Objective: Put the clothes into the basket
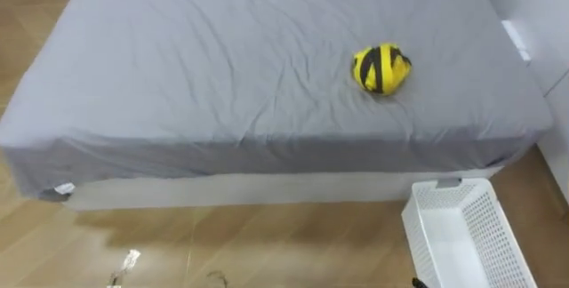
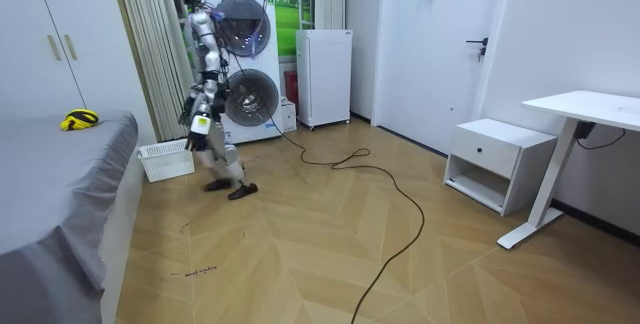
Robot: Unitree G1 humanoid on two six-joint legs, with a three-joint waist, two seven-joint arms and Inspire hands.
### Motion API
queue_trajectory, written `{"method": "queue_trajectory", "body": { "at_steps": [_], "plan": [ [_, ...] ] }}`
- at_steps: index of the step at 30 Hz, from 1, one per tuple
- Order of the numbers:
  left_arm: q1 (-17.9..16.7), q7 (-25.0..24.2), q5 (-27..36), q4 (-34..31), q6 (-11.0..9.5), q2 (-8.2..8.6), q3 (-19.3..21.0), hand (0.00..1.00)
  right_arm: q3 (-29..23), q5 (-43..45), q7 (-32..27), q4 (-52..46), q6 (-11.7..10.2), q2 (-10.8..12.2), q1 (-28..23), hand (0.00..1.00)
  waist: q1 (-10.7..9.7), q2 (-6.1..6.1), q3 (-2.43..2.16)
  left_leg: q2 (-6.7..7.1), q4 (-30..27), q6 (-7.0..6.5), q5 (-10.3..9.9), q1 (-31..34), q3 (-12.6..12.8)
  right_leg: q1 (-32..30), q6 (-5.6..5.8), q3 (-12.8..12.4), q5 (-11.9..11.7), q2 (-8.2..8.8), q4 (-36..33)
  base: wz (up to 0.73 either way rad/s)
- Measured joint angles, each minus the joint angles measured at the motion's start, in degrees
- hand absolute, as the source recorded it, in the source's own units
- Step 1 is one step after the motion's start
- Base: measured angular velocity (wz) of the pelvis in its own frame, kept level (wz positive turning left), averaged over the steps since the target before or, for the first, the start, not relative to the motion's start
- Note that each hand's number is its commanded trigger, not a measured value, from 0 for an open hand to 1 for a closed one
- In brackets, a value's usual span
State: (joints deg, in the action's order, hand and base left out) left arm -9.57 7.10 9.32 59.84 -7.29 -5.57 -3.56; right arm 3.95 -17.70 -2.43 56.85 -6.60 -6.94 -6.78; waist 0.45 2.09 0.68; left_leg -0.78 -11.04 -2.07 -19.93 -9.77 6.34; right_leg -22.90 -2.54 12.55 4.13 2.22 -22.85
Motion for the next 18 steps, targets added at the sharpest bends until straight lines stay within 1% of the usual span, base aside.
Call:
{"method": "queue_trajectory", "body": {
  "at_steps": [1, 2, 3, 4, 5, 6, 7, 8, 9, 10, 11, 12, 13, 14, 15, 16, 17, 18],
  "plan": [
    [-0.27, -0.01, 0.02, 0.02, -0.02, -0.04, -0.39, 0.0, -0.16, 0.0, -0.45, -0.06, -0.33, 0.08, 0.19, 0.0, 0.19, 0.33, -0.41, -0.76, -0.33, 0.74, -0.66, -0.6, -0.49, -0.08, -1.18, 0.13, -1.63, -0.67, 0.88, 0.29],
    [-1.09, -0.11, 0.13, 0.56, -0.01, -0.04, -0.95, 0.0, -0.62, 0.09, -0.97, -0.35, -1.09, -0.06, 1.22, 0.0, 0.86, 0.45, -0.91, -1.78, -1.37, 2.42, -1.51, -1.0, -0.69, 0.74, -3.31, 0.82, -1.64, -1.9, -0.52, -0.07],
    [-1.58, -0.35, 0.13, 0.61, 0.0, -0.12, -1.03, 0.0, -1.37, 0.53, -2.08, -1.68, -1.66, -0.05, 2.57, 0.0, 1.64, 1.19, -0.6, -3.01, -1.61, 3.52, -1.04, -1.54, -1.07, 1.86, -4.19, 1.99, -0.13, -2.92, -1.84, -0.12],
    [-1.8, -0.44, 0.06, 0.57, 0.0, -0.13, -0.99, 0.0, -1.82, 0.97, -2.56, -2.34, -2.03, -0.06, 3.36, 0.0, 1.78, 1.46, -0.42, -3.28, -1.56, 4.64, -0.68, -1.75, -1.5, 2.07, -4.41, 2.0, 0.1, -3.24, -2.55, 0.0],
    [-2.0, -0.49, -0.02, 0.52, -0.06, -0.18, -1.01, 0.0, -2.8, 2.15, -3.41, -3.6, -2.13, -0.12, 4.72, 0.0, 1.87, 1.63, -0.16, -3.76, -0.33, 5.91, -0.15, -1.73, -1.61, 2.2, -4.98, 1.19, 1.01, -3.21, -4.77, 0.43],
    [-1.97, -0.5, 0.0, -0.02, -0.48, -0.29, -1.01, 0.0, -4.22, 2.53, -4.18, -5.04, -2.07, -0.32, 5.2, 0.0, 1.52, 1.69, 0.32, -4.46, 3.09, 6.39, 0.61, -1.51, -0.82, 2.3, -4.78, 0.02, 2.04, -2.93, -8.34, 0.6],
    [-2.07, -0.49, -0.02, -0.6, -0.69, -0.46, -1.01, 0.0, -4.59, 2.45, -4.57, -5.78, -2.05, -0.46, 5.07, 0.0, 1.45, 1.65, 0.4, -4.43, 2.62, 5.6, 1.01, -1.89, 0.12, 1.95, -4.5, 0.27, 2.65, -2.54, -11.39, 0.72],
    [-2.82, -0.33, 0.18, -2.01, -1.35, -1.6, -1.01, 0.0, -4.58, 1.61, -4.91, -7.38, -1.9, -0.36, 4.23, 0.0, 1.81, 0.4, 0.25, -4.81, -0.84, 5.44, 1.21, -2.32, 0.31, 0.86, -3.06, 1.23, 4.85, -2.28, -13.38, 0.23],
    [-4.29, -0.06, 0.48, -2.47, -1.92, -3.35, -1.1, 0.0, -3.5, 1.11, -4.89, -10.25, -1.24, 0.13, 3.62, 0.0, 3.31, -1.81, -0.33, -4.33, -7.34, 6.1, 0.55, -1.12, 2.13, 1.78, -4.39, 2.02, 3.77, -2.52, -6.83, -0.05],
    [-4.86, 0.13, 0.75, -2.29, -1.65, -3.49, -1.09, 0.0, -3.15, 1.38, -4.86, -11.46, -1.04, 0.03, 3.76, 0.0, 3.53, -1.9, -0.28, -4.76, -11.54, 6.09, 0.06, -0.09, 2.75, 2.88, -6.18, 2.74, 3.58, -3.02, -5.6, -0.4],
    [-6.08, 0.5, 0.8, -2.47, -0.76, -3.06, -0.89, 0.0, -3.01, 2.21, -5.05, -13.59, -1.06, -0.23, 4.0, 0.0, 3.26, -0.23, -0.35, -6.72, -20.44, 6.3, 0.37, 2.52, 2.44, 5.32, -6.97, 3.43, 4.42, -4.38, -4.57, -0.28],
    [-6.3, 0.58, 0.8, -2.62, -0.55, -2.75, -0.84, 0.0, -2.95, 2.35, -5.16, -14.74, -1.17, -0.45, 4.04, 0.0, 3.02, 0.21, -0.5, -7.36, -24.99, 6.5, 1.34, 4.17, 2.19, 6.44, -7.17, 3.42, 4.85, -5.22, -3.7, -0.24],
    [-6.22, 0.74, 1.1, -2.75, -0.29, -2.35, -0.76, 0.0, -2.76, 2.66, -5.22, -16.16, -1.48, -0.51, 4.06, 0.0, 2.56, 1.14, -0.44, -8.32, -31.59, 6.6, 4.52, 7.07, 1.44, 7.97, -7.49, 3.31, 5.84, -5.98, -2.76, -0.05],
    [-6.49, 0.81, 1.2, -3.4, -0.3, -2.33, -0.62, 0.0, -2.25, 3.11, -5.52, -17.17, -1.48, -0.43, 3.6, 0.0, 1.71, 1.03, -0.41, -8.51, -34.25, 6.66, 4.97, 9.23, 1.05, 9.13, -7.72, 3.07, 6.42, -6.1, -1.73, 0.07],
    [-5.67, 1.0, 1.34, -3.63, -0.4, -2.38, -0.36, 0.0, -1.77, 3.54, -5.69, -17.26, -1.27, -0.31, 3.44, 0.0, 0.95, 0.78, -0.26, -8.2, -34.57, 6.05, 4.52, 11.38, 1.43, 10.22, -7.55, 2.03, 6.91, -6.08, -0.73, 0.1],
    [-5.31, 1.07, 1.34, -3.66, -0.42, -2.31, -0.06, 0.0, -1.75, 3.6, -5.59, -17.46, -0.99, -0.25, 3.32, 0.0, 0.93, 0.6, -0.2, -7.7, -34.42, 5.59, 4.08, 12.46, 1.7, 10.78, -7.55, 1.43, 6.93, -6.06, -0.09, -0.11],
    [-4.97, 1.07, 1.24, -3.7, -0.43, -1.99, 0.42, 0.0, -1.54, 3.67, -5.62, -18.16, -0.75, -0.14, 3.03, 0.0, 1.01, 0.08, -0.01, -6.58, -33.26, 5.17, 3.45, 14.75, 2.16, 11.78, -7.6, 0.9, 6.86, -5.74, 1.0, -0.33],
    [-4.93, 1.16, 1.33, -3.78, -0.43, -1.7, 0.63, 0.0, -1.28, 3.76, -5.69, -19.04, -0.74, 0.0, 2.92, 0.0, 1.01, -0.14, -0.06, -5.87, -30.88, 4.65, 3.13, 16.86, 3.01, 12.52, -7.71, 0.54, 6.83, -5.33, 1.78, -0.35]
  ]
}}
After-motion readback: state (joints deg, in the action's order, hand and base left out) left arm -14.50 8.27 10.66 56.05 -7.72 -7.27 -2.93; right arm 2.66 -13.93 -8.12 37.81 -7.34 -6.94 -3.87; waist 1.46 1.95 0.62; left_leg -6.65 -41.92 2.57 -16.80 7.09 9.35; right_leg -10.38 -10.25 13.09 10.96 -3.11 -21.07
